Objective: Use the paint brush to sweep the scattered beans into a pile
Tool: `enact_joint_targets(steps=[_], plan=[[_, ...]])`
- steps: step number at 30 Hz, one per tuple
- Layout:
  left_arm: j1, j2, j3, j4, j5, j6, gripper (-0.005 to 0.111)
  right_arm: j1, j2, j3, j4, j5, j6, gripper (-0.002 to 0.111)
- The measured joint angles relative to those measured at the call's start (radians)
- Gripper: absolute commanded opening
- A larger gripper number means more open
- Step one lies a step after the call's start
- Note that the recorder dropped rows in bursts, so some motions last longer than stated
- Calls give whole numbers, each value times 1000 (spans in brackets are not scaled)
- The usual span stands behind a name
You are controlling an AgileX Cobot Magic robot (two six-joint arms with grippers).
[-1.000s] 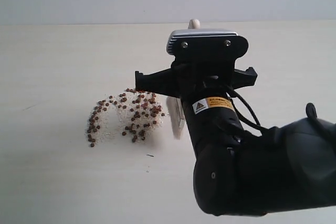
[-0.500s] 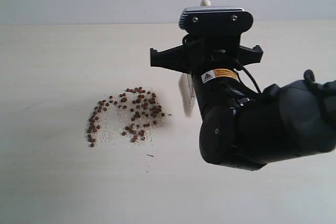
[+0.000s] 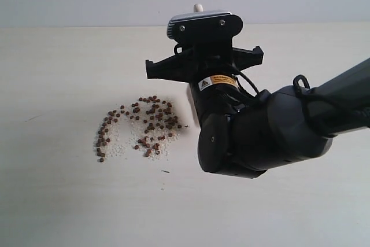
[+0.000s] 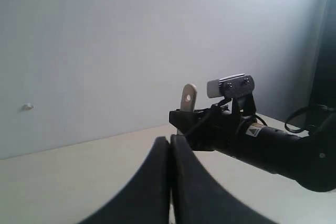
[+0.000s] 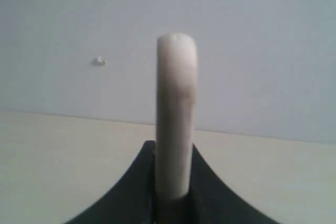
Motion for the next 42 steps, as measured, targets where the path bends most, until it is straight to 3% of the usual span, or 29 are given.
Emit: enact_joint_targets(steps=[10,42], plan=[[0,0,0,0,0,0,0,-1,26,0,40,59,-12,0],[0,0,0,0,0,0,0,-3,79,-4,-242,90,368,0]])
